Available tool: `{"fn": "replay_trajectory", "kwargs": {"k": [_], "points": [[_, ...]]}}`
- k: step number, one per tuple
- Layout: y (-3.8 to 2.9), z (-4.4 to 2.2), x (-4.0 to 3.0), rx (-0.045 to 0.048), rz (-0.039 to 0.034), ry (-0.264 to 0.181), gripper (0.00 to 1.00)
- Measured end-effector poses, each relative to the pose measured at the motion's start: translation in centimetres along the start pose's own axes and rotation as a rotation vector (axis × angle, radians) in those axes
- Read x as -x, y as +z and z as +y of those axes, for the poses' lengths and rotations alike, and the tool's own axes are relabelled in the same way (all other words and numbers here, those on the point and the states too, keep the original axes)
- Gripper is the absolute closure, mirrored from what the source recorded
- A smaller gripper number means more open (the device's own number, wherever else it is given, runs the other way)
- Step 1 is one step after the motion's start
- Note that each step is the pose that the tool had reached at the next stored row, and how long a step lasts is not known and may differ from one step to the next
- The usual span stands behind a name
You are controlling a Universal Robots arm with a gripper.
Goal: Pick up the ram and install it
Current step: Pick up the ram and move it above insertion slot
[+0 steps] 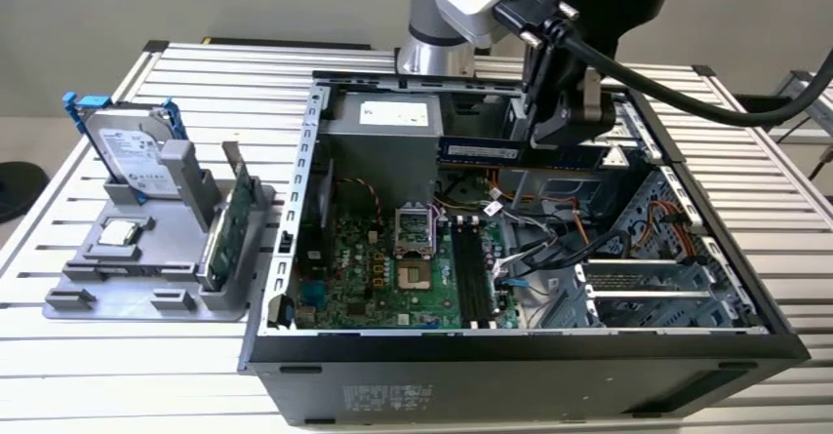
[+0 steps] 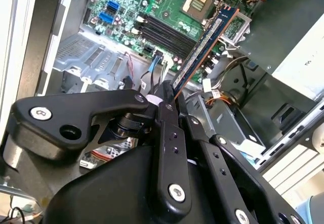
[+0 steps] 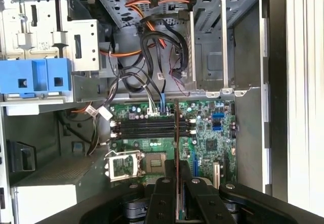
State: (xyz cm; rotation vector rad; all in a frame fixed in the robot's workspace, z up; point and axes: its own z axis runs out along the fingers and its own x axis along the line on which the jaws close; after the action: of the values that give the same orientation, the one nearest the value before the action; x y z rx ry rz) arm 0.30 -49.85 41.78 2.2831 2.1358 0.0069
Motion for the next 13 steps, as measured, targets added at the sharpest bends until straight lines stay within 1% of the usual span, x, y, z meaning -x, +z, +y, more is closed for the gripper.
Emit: {"fn": "replay_trajectory", "kwargs": {"k": [5, 10, 13], "points": [[0.00, 0.39, -0.03, 0.0000, 0.0000, 0.000, 1.00], [0.01, 0.40, -0.03, 0.0000, -0.0002, 0.000, 1.00], [0.23, 0.40, -0.03, 0.0000, -0.0008, 0.000, 1.00]]}}
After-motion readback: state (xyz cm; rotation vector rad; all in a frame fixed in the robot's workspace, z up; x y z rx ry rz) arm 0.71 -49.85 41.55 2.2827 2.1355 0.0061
